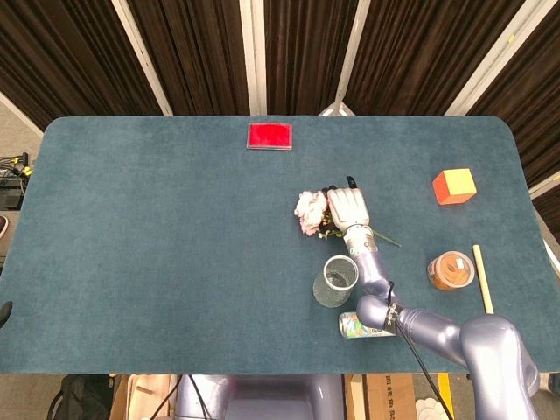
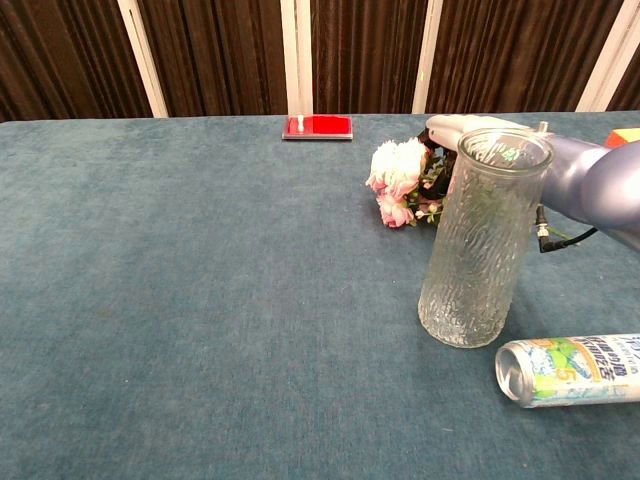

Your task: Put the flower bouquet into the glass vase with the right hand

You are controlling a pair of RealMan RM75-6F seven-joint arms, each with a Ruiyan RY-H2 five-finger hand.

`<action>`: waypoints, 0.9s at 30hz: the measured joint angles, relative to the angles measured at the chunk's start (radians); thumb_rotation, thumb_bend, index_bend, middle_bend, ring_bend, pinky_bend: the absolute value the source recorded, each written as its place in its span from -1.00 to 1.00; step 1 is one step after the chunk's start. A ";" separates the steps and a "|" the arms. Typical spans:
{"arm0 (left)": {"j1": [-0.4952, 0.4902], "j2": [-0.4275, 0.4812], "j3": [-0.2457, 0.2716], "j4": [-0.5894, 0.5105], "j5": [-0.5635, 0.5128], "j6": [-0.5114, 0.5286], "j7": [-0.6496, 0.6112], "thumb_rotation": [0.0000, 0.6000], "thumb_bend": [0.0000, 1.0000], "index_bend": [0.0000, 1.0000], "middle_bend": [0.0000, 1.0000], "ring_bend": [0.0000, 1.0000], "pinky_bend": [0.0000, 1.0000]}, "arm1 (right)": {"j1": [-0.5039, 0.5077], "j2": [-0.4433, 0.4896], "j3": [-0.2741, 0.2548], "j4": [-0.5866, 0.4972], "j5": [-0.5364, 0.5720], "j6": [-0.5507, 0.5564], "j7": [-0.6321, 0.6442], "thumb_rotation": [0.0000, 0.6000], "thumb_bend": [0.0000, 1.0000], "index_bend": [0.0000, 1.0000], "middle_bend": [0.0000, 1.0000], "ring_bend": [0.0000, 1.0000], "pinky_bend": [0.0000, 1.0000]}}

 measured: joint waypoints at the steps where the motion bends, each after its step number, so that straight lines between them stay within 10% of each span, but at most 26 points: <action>1: 0.000 0.000 0.000 0.000 0.000 0.000 0.001 1.00 -0.30 -0.71 -1.00 -1.00 -0.88 | -0.002 0.002 0.004 -0.003 0.000 -0.001 0.005 1.00 -0.14 -0.20 -0.29 0.02 -0.82; 27: 0.010 -0.004 -0.001 0.009 0.029 0.040 -0.027 1.00 -0.30 -0.71 -1.00 -1.00 -0.88 | -0.201 0.300 0.189 -0.187 -0.236 -0.073 0.629 1.00 -0.14 -0.17 -0.26 0.03 -0.82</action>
